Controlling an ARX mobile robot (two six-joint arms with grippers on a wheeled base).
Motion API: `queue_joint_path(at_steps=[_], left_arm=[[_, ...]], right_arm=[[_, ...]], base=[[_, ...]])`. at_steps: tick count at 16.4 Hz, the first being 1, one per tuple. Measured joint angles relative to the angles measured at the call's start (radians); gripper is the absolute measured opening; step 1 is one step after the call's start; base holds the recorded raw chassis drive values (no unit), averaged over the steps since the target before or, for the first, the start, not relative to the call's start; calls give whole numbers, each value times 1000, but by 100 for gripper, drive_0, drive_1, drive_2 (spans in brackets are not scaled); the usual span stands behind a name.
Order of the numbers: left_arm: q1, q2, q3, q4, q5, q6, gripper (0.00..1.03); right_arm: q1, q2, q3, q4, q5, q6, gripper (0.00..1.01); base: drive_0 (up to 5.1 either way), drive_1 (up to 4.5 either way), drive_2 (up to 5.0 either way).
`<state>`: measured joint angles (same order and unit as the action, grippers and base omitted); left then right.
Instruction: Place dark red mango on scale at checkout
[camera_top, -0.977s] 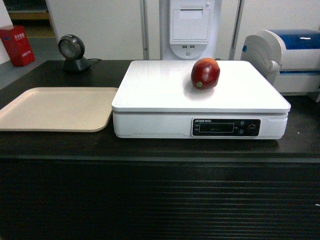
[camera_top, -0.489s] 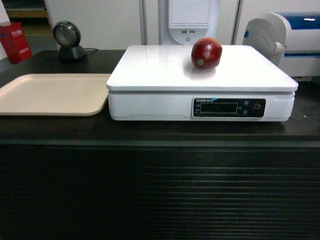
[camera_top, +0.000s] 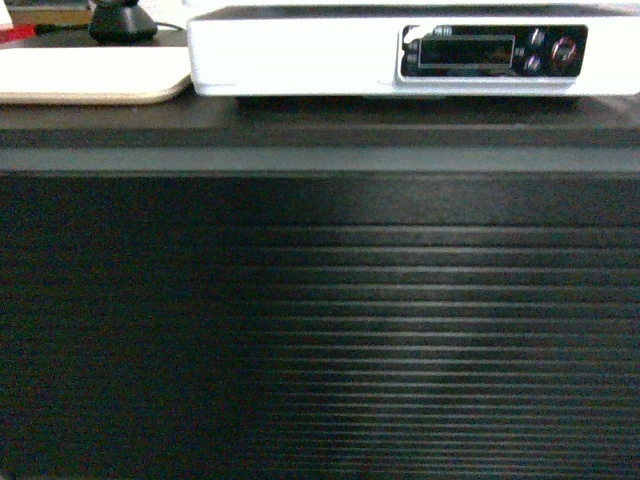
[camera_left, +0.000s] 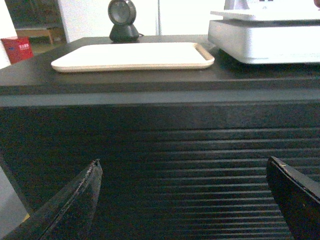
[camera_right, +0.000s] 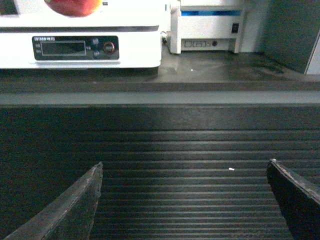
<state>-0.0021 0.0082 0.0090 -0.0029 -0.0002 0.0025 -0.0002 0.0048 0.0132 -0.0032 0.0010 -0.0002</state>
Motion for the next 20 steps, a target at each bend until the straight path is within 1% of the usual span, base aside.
queue_joint_path(at_steps=[20], left_arm=[[0,0,0,-3,0,-1,98]], right_arm=[[0,0,0,-2,-1,0,98]], base=[[0,0,0]])
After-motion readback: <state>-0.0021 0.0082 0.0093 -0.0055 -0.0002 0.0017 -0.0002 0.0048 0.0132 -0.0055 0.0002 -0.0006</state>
